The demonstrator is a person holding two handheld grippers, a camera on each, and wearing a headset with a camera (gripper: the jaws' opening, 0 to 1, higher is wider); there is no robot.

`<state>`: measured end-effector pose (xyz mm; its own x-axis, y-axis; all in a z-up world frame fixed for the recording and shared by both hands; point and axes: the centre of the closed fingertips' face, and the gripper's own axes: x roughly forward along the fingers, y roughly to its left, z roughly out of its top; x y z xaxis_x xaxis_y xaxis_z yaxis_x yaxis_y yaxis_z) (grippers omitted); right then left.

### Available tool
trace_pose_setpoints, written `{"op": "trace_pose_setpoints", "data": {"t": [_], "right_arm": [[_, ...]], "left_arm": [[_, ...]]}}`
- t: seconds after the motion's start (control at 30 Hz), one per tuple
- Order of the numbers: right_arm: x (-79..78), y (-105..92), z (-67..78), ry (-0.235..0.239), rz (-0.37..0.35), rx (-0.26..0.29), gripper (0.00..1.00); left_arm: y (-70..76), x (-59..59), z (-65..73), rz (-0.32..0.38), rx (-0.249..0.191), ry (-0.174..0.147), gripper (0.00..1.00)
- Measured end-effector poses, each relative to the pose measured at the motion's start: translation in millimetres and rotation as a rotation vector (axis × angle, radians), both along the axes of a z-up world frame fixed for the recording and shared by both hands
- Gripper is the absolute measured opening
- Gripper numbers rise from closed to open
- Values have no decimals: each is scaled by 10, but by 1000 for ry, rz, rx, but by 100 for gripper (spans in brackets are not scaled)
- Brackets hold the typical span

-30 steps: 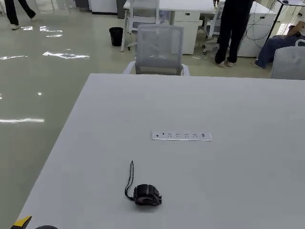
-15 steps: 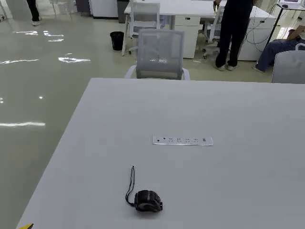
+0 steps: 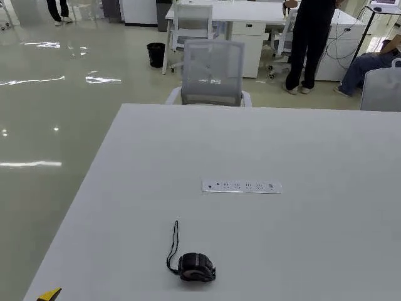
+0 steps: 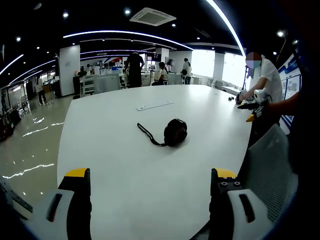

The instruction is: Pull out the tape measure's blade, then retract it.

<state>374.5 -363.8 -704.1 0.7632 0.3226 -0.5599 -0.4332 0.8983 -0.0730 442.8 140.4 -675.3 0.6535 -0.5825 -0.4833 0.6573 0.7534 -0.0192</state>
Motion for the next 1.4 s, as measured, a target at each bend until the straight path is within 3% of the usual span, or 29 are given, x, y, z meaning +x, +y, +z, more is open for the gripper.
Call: {"op": "trace_pose_setpoints", "data": {"t": [0.37, 0.57, 0.7, 1.0, 1.17, 1.4], "right_arm": [[284, 220, 41, -1, 93, 2, 96], [474, 392, 31, 2, 173, -4, 93], [586, 508, 19, 6, 220, -12, 92], [728, 718, -38, 19, 288, -24, 90], [809, 852, -99, 34, 322, -25, 89], [967, 1101, -140, 35, 386, -19, 89]], "left_arm": [[-324, 362, 70, -98, 33, -15, 99], [-552, 461, -6, -190, 87, -11, 99], [-654, 564, -55, -216, 98, -2, 99], [-820, 660, -159, -268, 107, 19, 99], [-969, 747, -152, -302, 111, 15, 99], [-1146, 823, -251, -360, 134, 25, 99]]}}
